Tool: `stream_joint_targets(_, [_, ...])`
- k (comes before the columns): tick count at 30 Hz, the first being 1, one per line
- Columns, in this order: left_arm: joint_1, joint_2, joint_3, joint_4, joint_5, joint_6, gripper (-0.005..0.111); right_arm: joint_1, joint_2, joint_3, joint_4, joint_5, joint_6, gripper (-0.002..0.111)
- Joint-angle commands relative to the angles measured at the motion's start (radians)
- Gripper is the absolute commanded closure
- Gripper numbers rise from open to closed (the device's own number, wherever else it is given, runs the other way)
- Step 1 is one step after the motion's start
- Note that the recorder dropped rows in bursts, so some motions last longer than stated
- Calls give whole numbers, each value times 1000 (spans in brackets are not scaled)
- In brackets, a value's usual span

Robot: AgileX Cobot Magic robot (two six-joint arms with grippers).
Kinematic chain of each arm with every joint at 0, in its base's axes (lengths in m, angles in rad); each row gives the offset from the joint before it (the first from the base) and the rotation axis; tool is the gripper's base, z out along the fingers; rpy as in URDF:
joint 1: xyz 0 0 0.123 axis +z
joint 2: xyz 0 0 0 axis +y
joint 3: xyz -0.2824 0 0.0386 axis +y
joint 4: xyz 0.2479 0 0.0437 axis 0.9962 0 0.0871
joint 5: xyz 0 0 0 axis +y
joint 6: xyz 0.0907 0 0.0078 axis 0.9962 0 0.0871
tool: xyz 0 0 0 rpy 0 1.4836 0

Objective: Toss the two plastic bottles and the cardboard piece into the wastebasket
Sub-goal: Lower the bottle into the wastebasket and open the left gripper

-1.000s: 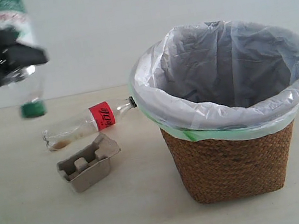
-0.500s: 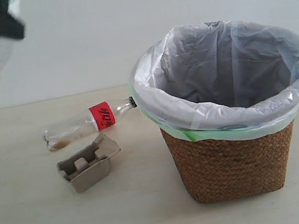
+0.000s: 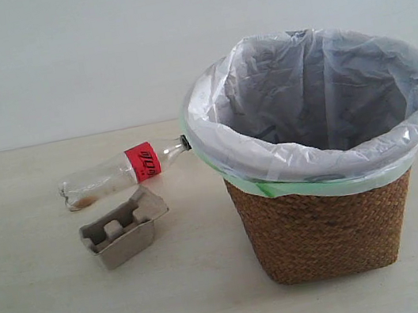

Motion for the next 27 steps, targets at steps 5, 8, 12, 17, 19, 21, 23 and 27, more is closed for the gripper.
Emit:
stream_joint_targets(5, [-242, 178, -2, -1192, -312, 722, 103, -3, -6, 0, -6, -3, -1, 108])
stream_joint_targets(8, [-367, 230, -113, -1837, -252, 1237, 98, -3, -6, 0, -6, -3, -1, 108])
stream_joint_targets(12, [-465, 241, -327, -2065, -259, 1378, 60, -3, -6, 0, -6, -3, -1, 108])
stream_joint_targets(17, [-510, 246, -489, -2016, -323, 1044, -1, -3, -6, 0, -6, -3, -1, 108])
stream_joint_targets(19, [-510, 244, -504, -1952, -311, 997, 1, -3, -6, 0, -6, -3, -1, 108])
stream_joint_targets(21, [-510, 244, -506, -1877, -322, 989, 1, -3, -6, 0, -6, -3, -1, 108])
stream_joint_targets(23, [-510, 248, -501, -1791, -302, 935, 1, -3, -6, 0, -6, -3, -1, 108])
stream_joint_targets(27, [-508, 248, -501, -1608, -278, 823, 1, -3, -6, 0, -6, -3, -1, 108])
